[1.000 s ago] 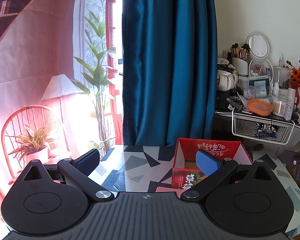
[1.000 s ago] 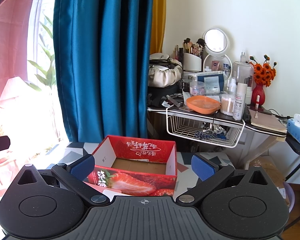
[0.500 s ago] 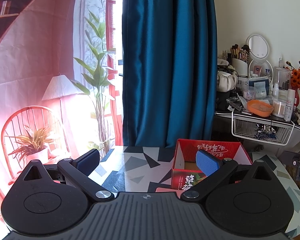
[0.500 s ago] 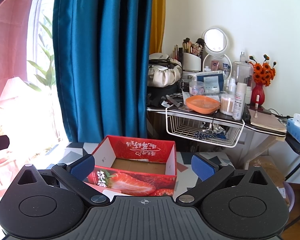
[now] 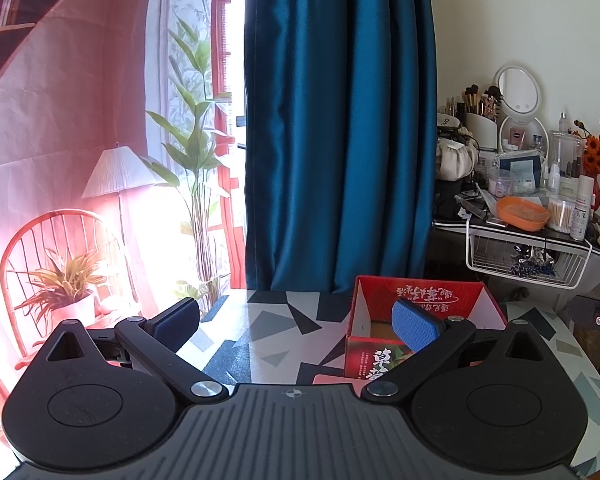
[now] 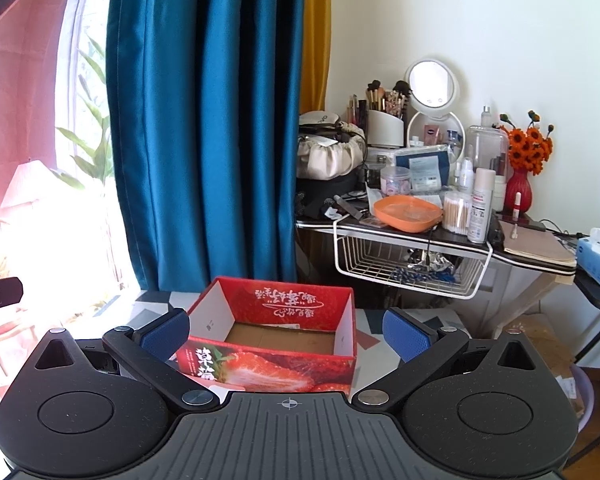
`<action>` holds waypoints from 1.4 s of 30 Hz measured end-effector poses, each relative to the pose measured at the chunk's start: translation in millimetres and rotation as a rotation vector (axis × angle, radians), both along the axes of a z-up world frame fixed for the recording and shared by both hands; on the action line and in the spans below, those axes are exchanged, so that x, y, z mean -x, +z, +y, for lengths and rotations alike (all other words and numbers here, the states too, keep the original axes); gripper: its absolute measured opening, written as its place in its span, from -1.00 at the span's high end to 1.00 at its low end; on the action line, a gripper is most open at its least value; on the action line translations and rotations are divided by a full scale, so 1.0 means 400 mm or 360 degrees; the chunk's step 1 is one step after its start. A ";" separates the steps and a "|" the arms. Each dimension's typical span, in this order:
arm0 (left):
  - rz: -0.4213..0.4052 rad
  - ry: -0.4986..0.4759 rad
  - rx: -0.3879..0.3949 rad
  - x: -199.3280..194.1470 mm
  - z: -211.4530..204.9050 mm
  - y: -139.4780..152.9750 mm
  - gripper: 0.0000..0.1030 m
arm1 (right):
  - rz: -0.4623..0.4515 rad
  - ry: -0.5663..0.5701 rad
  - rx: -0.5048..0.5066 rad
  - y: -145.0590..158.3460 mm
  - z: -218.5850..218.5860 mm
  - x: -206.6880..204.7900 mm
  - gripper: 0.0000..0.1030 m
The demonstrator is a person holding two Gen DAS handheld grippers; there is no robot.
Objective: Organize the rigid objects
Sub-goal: 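Lower the left tool onto the white flat box and close on it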
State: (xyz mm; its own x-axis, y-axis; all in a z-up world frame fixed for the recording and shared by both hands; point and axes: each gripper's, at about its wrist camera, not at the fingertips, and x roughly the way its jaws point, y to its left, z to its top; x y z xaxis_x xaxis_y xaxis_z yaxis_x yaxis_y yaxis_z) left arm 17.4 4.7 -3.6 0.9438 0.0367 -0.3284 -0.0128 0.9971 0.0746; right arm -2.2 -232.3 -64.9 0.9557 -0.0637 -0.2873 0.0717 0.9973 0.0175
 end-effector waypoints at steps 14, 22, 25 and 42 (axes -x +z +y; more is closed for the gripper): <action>0.0280 -0.0032 -0.0038 -0.242 0.006 -0.190 -1.00 | 0.0056 0.0059 -0.0062 -0.180 -0.079 -0.229 -0.99; 0.0459 -0.0105 -0.0033 -0.331 -0.048 -0.348 -1.00 | 0.0191 0.0100 -0.0157 -0.370 -0.114 -0.317 -0.99; 0.0524 -0.0149 0.0005 -0.354 -0.062 -0.399 -1.00 | 0.0258 0.0104 -0.0141 -0.432 -0.119 -0.334 -0.98; 0.0670 -0.0326 0.0073 -0.431 -0.143 -0.511 -0.64 | 0.0490 0.0220 -0.0380 -0.621 -0.165 -0.397 -0.50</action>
